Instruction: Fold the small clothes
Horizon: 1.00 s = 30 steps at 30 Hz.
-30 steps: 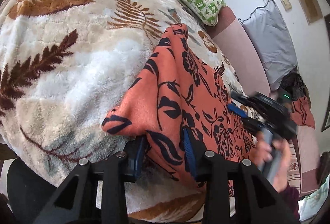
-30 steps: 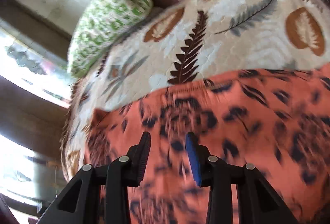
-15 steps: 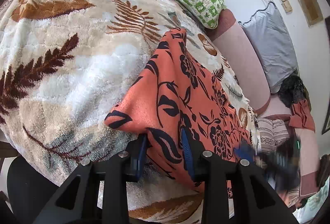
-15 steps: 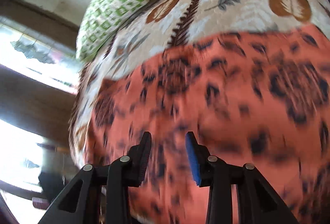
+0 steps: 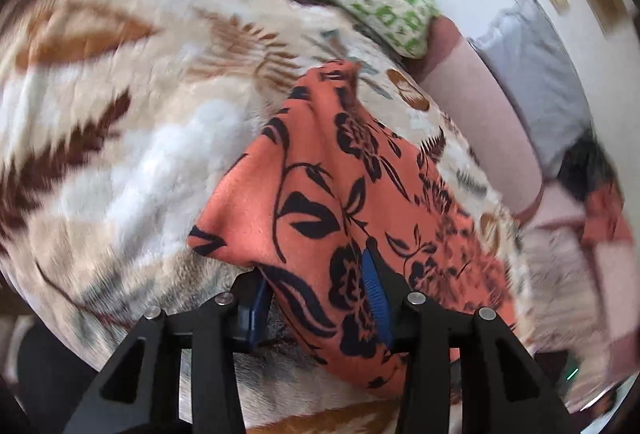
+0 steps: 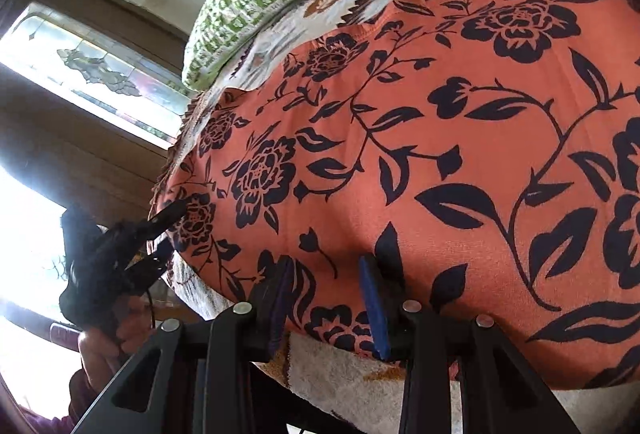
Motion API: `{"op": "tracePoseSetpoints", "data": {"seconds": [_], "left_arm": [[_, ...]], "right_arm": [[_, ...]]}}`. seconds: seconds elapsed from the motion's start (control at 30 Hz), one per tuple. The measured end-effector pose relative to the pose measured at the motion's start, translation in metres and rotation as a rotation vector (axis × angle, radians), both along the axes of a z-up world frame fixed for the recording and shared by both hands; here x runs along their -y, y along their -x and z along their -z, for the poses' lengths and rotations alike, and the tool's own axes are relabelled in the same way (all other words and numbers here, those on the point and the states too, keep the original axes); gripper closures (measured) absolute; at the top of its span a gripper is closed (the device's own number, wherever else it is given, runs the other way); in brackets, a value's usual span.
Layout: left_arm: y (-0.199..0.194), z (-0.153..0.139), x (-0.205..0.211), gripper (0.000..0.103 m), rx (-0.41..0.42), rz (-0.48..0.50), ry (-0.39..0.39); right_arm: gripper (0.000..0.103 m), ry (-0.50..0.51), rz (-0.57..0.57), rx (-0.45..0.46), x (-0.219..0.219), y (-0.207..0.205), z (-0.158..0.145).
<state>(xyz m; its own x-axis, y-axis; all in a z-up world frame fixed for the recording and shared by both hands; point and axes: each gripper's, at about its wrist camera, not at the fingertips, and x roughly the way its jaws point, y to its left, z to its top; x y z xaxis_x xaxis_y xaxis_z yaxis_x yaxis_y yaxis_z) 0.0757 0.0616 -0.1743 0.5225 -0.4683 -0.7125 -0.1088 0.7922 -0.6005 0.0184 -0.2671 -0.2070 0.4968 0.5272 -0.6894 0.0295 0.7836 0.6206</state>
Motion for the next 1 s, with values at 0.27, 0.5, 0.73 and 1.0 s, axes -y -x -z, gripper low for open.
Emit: {"op": "tracePoseSetpoints", "data": {"seconds": [0.27,0.5,0.73,1.0], "left_arm": [[-0.012,-0.001,0.011,0.076,-0.041,-0.026,-0.100],[-0.013,-0.018,0.025,0.078,-0.018,-0.023,-0.152],[0.003,-0.082,0.082,0.080,0.208,0.147,-0.340],[0.045,-0.097,0.184,0.096,0.400,0.471,-0.475]], "right_arm": [[0.065,-0.091,-0.018,0.039,0.011,0.002,0.008],[0.065,-0.193,-0.006,-0.003,0.020,0.000,0.010],[0.065,-0.410,0.063,-0.070,0.051,-0.003,0.010],[0.021,-0.515,0.144,-0.025,0.098,-0.035,-0.033]]}}
